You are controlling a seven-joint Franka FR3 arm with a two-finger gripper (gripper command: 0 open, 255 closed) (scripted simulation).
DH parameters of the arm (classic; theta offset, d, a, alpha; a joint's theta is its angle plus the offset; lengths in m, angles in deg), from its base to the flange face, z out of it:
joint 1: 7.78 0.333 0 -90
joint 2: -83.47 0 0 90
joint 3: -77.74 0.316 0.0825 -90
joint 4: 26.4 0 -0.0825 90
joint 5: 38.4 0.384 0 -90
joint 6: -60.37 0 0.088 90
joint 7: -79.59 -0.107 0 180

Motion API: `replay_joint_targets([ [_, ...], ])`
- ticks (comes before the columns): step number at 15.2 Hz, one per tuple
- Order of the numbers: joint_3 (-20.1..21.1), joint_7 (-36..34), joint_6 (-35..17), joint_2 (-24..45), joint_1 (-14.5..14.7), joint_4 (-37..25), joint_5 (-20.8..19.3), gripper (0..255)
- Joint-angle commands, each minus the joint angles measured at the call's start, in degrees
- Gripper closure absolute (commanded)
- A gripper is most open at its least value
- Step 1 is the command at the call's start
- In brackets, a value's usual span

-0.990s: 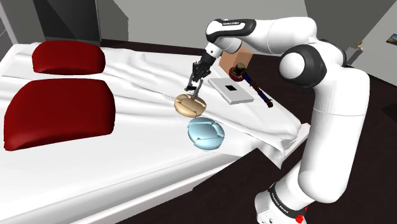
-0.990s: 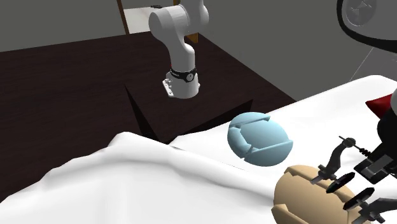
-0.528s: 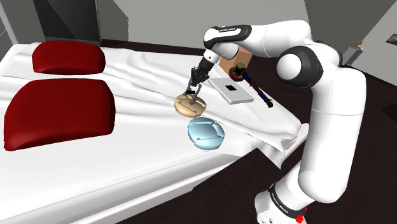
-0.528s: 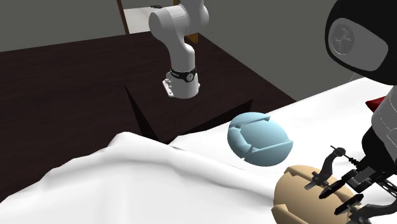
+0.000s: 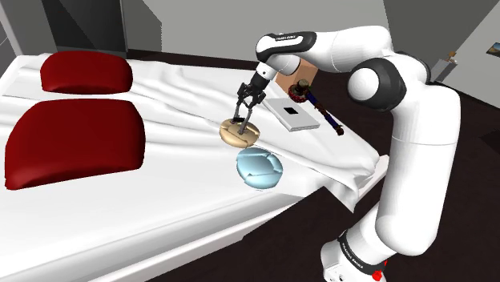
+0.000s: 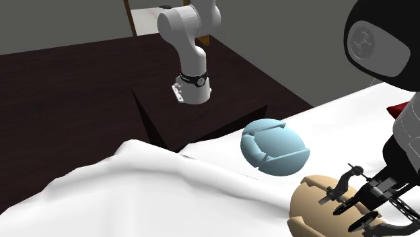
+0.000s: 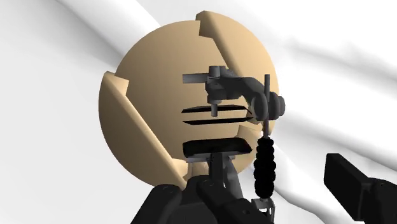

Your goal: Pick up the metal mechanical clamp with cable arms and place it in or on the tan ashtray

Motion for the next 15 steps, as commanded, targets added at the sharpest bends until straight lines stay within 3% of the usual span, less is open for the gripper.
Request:
replay_joint_targets([
  [1,0.0,0.0,0.0,0.0,0.0,0.0,0.0,0],
  [4,0.0,0.0,0.0,0.0,0.0,0.0,0.0,0],
  [8,-0.9,-0.9,5.7,-2.3,-1.1,-3.4,-1.3,0],
  [15,-0.9,-0.9,5.7,-2.3,-1.1,-3.4,-1.3,0],
])
